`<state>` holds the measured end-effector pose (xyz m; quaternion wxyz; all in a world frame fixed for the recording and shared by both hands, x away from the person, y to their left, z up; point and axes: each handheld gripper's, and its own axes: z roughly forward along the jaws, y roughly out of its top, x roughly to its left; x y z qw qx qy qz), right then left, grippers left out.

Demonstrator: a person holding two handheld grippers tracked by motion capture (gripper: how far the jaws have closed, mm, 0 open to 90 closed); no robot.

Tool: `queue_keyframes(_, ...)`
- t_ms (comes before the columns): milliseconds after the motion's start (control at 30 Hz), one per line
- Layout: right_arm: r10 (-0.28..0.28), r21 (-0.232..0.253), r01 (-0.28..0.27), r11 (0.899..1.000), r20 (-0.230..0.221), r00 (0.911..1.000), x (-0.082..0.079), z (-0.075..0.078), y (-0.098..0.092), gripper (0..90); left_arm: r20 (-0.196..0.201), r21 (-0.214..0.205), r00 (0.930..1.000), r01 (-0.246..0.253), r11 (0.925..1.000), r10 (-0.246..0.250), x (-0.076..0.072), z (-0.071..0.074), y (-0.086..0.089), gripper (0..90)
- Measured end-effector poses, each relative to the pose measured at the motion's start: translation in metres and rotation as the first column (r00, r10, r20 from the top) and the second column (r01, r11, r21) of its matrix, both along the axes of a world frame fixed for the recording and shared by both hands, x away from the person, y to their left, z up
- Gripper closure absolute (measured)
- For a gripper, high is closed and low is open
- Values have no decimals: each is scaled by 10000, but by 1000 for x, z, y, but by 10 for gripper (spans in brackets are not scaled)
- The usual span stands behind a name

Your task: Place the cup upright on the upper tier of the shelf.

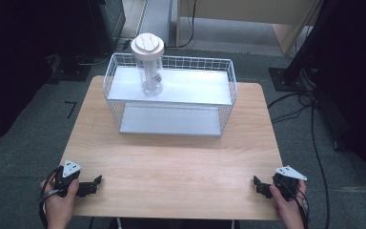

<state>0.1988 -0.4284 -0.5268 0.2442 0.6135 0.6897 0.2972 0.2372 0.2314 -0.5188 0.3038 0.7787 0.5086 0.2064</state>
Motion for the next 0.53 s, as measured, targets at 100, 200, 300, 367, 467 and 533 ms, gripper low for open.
queue_keyframes(100,-1,-1,1,10000,-4,10000,0,0,0,0,8,2,10000,-54,10000,54,0,0,0,0)
queue_keyframes(200,-2,-6,2,10000,-6,10000,0,0,0,0,-5,-9,9999,-138,9999,138,1,0,-1,0)
queue_keyframes(300,-1,-10,1,10000,-6,10000,0,0,0,0,-3,-7,9999,-139,9999,139,1,0,-1,0)
queue_keyframes(367,-7,-6,7,10000,-5,10000,0,0,0,0,-2,-9,9999,-140,9999,140,1,0,-1,0)
queue_keyframes(467,3,-17,-3,10000,7,10000,0,0,0,0,-1,-10,9999,-139,9999,139,1,0,-1,0)
queue_keyframes(533,-336,-131,337,9993,51,9994,-4,1,1,0,-10,-7,9999,-138,9999,138,1,0,-1,0)
